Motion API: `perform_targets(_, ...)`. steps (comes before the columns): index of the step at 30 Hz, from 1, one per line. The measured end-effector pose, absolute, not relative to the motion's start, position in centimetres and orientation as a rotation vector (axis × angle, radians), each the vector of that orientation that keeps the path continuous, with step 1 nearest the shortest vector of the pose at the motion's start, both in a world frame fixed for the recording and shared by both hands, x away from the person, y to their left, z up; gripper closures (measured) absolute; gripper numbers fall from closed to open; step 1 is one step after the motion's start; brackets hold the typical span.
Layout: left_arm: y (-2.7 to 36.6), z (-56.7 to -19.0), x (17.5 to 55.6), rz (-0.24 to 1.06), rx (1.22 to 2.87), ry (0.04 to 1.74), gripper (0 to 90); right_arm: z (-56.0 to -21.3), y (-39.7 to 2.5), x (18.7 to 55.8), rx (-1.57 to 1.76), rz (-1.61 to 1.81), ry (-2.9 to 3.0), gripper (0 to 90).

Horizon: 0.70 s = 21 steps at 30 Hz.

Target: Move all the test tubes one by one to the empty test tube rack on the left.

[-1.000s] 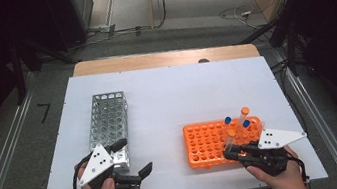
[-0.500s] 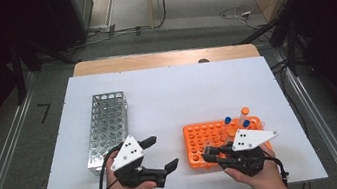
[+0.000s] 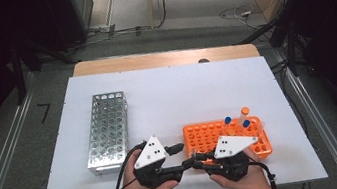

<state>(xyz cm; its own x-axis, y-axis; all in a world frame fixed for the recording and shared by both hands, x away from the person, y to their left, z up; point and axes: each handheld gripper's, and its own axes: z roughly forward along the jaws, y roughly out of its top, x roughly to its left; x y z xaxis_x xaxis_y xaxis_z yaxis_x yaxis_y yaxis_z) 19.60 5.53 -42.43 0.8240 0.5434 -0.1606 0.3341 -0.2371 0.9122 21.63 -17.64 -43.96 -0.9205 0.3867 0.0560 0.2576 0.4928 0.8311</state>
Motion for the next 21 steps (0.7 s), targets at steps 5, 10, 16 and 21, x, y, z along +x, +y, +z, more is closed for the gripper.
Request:
perform_targets(5,5.02,-42.44,19.51,0.229,1.863,0.658,62.1,-44.07,-17.21,21.55,0.549,1.406,2.599,73.9)
perform_targets(10,4.81,-42.59,19.57,0.217,1.873,0.655,68.2,-44.12,-17.08,21.53,0.55,1.403,2.605,74.0)
perform_targets(16,4.67,-42.68,19.7,0.212,1.877,0.657,74.5,-44.34,-16.85,21.45,0.536,1.398,2.612,74.0)
perform_targets(21,4.66,-42.66,19.6,0.231,1.882,0.656,75.6,-44.4,-16.9,21.48,0.542,1.402,2.614,73.9)
